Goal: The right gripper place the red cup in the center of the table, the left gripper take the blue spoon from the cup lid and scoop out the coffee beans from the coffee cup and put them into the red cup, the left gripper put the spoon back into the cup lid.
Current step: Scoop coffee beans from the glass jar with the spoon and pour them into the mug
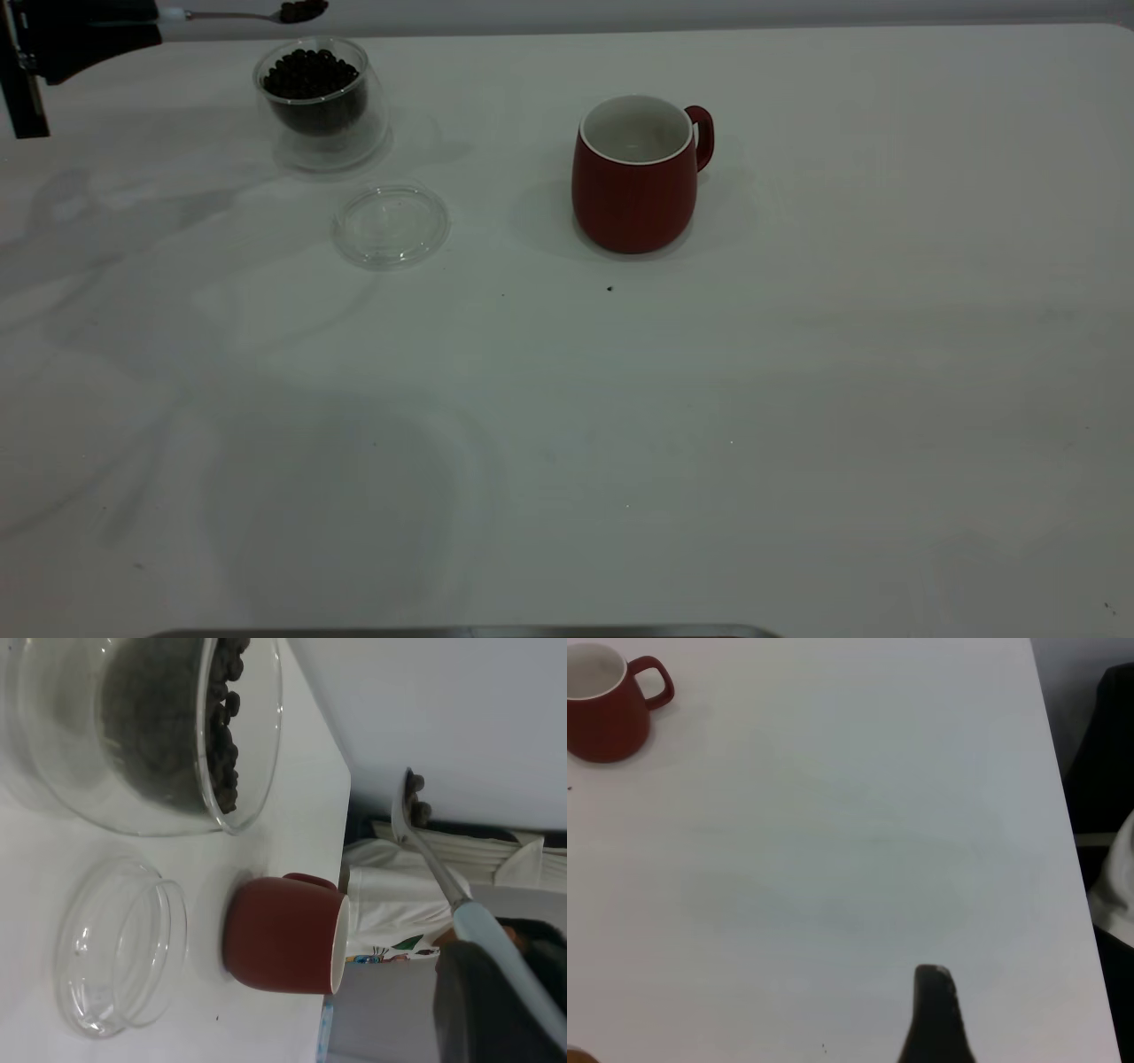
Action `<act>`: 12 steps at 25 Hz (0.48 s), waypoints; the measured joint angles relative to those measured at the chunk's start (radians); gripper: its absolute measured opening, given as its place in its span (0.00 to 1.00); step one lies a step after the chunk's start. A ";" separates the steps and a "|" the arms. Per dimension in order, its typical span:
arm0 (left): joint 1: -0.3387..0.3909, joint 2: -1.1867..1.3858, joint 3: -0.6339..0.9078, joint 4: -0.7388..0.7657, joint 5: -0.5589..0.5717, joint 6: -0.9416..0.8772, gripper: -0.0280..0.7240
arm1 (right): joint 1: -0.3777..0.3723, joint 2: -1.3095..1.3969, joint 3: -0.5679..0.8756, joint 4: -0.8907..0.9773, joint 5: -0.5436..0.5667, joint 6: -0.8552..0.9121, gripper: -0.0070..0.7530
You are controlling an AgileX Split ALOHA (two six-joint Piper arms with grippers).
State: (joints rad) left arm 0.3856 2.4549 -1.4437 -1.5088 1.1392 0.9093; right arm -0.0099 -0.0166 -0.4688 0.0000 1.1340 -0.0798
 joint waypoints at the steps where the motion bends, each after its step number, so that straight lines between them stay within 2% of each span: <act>1: -0.008 0.000 0.000 0.000 0.000 -0.001 0.19 | 0.000 0.000 0.000 0.000 0.000 0.000 0.79; 12: -0.140 0.000 0.000 0.000 0.000 -0.017 0.19 | 0.000 0.000 0.000 0.000 0.000 0.000 0.79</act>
State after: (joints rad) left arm 0.2453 2.4549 -1.4437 -1.5088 1.1392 0.8924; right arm -0.0099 -0.0166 -0.4688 0.0000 1.1340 -0.0798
